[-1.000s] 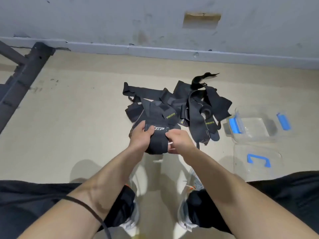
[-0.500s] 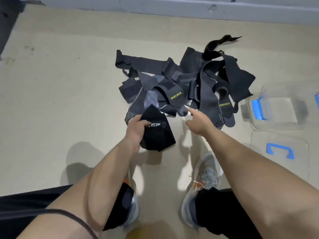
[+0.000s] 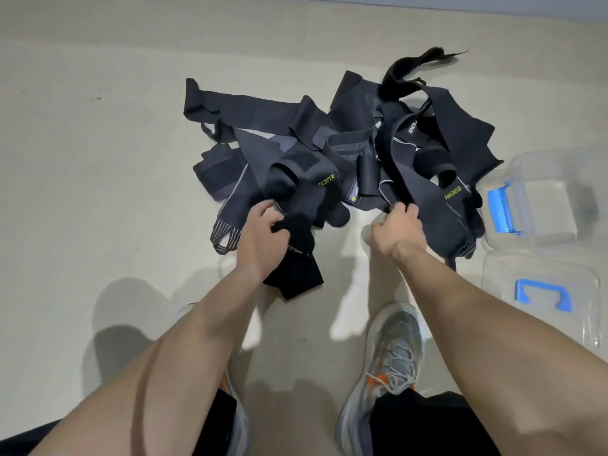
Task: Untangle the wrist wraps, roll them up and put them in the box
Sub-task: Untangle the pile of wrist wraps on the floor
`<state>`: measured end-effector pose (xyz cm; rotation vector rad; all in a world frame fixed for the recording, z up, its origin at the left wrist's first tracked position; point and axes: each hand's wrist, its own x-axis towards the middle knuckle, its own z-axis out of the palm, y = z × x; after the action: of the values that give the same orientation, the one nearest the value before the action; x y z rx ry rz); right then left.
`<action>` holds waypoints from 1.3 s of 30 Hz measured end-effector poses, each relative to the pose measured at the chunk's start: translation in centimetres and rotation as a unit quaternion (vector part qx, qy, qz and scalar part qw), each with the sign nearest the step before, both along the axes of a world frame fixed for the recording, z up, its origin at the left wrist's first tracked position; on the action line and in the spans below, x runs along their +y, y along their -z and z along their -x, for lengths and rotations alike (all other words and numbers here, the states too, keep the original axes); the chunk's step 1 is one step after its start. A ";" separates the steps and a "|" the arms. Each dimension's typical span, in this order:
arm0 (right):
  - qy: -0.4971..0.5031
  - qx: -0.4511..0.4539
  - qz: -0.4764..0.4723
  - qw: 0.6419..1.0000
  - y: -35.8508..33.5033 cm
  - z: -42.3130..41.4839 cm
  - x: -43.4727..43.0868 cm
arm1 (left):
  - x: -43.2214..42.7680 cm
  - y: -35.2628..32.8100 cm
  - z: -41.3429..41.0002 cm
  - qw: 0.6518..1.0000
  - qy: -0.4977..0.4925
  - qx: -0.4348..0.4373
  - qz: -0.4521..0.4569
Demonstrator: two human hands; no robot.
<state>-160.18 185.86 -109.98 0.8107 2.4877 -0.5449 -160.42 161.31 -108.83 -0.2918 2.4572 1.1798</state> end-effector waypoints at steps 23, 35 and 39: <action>0.178 -0.018 0.477 0.860 -4.4 -1.9 -8.5 | -1.0 -5.4 -2.6 0.931 -0.063 -0.173 -0.316; 0.253 0.137 0.416 0.863 -8.2 1.2 -3.0 | -5.5 -7.6 -4.1 0.838 -0.252 -0.233 -0.424; 0.246 0.135 0.399 0.873 -8.8 0.9 -1.4 | -5.5 -7.6 -4.1 0.843 -0.323 -0.224 -0.366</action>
<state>-161.06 184.48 -101.17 1.0376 1.9260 -1.8148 -156.31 155.78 -101.18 -1.0616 1.3716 1.9396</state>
